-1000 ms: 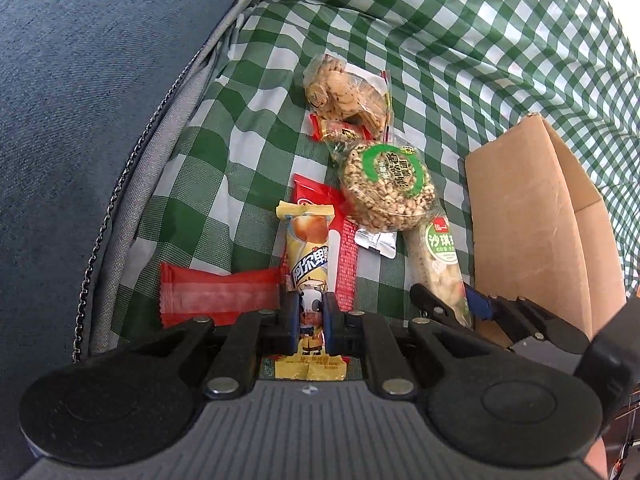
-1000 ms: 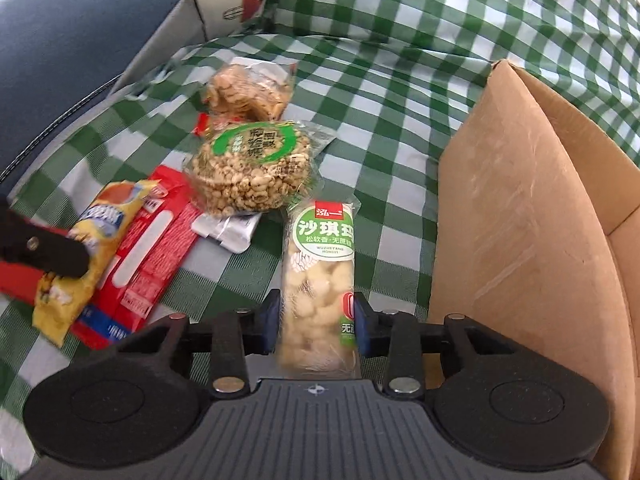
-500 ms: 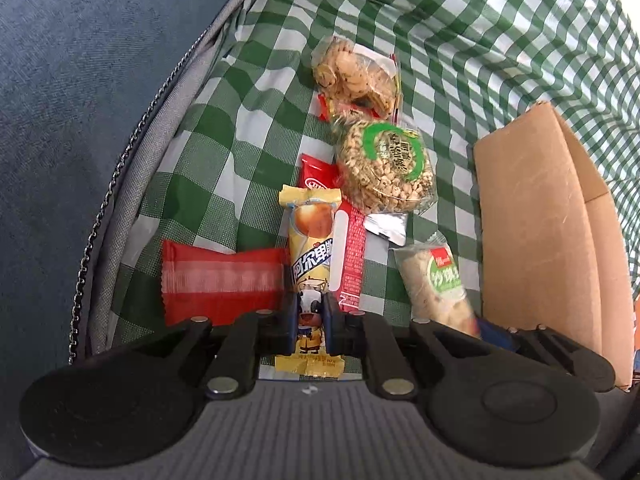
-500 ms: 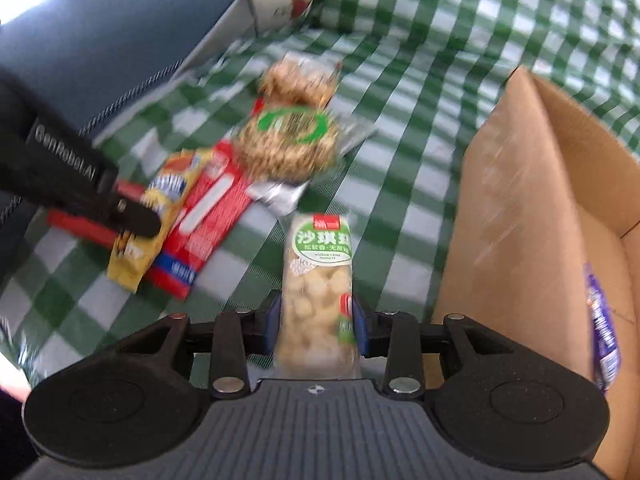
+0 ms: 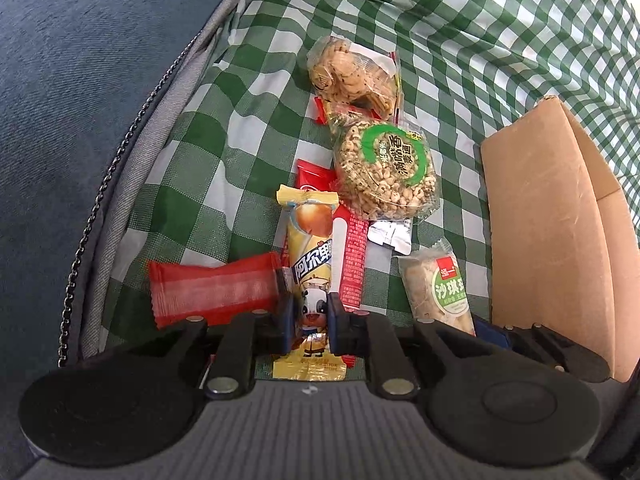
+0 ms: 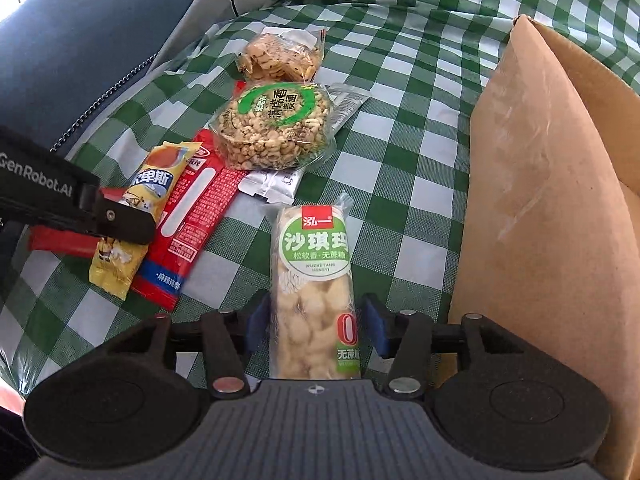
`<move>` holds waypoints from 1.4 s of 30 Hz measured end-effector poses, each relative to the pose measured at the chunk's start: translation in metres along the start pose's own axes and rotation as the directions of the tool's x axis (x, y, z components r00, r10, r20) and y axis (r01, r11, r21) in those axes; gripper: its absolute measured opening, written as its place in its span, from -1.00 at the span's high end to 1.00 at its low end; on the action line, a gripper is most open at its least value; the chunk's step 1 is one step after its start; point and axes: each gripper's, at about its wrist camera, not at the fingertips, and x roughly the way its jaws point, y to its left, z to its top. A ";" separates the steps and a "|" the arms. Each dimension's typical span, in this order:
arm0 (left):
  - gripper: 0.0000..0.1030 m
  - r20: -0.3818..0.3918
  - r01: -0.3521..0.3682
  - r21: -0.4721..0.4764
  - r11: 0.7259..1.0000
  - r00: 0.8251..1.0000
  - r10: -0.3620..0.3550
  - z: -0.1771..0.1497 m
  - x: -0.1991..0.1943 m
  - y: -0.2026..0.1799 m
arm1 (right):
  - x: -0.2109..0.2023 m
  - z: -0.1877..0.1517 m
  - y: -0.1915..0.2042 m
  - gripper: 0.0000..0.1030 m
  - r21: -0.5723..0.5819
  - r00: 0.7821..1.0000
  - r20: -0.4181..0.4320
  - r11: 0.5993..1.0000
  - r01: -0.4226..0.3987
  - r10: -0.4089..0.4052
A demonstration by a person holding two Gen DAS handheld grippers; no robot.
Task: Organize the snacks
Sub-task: 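Lift the wafer stick with left tool while right tool lifts the nut bar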
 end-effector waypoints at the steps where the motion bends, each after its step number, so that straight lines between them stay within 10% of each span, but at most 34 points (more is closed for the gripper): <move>1: 0.67 0.001 -0.002 0.003 1.000 1.000 0.002 0.000 0.001 -0.001 | 0.000 0.000 0.000 0.16 0.001 1.000 0.001 1.000 -0.010 0.010; 42: 0.71 0.035 0.000 0.064 0.998 0.999 -0.003 0.002 0.001 -0.011 | -0.026 0.002 0.005 0.27 -0.075 0.992 0.112 0.995 0.058 -0.050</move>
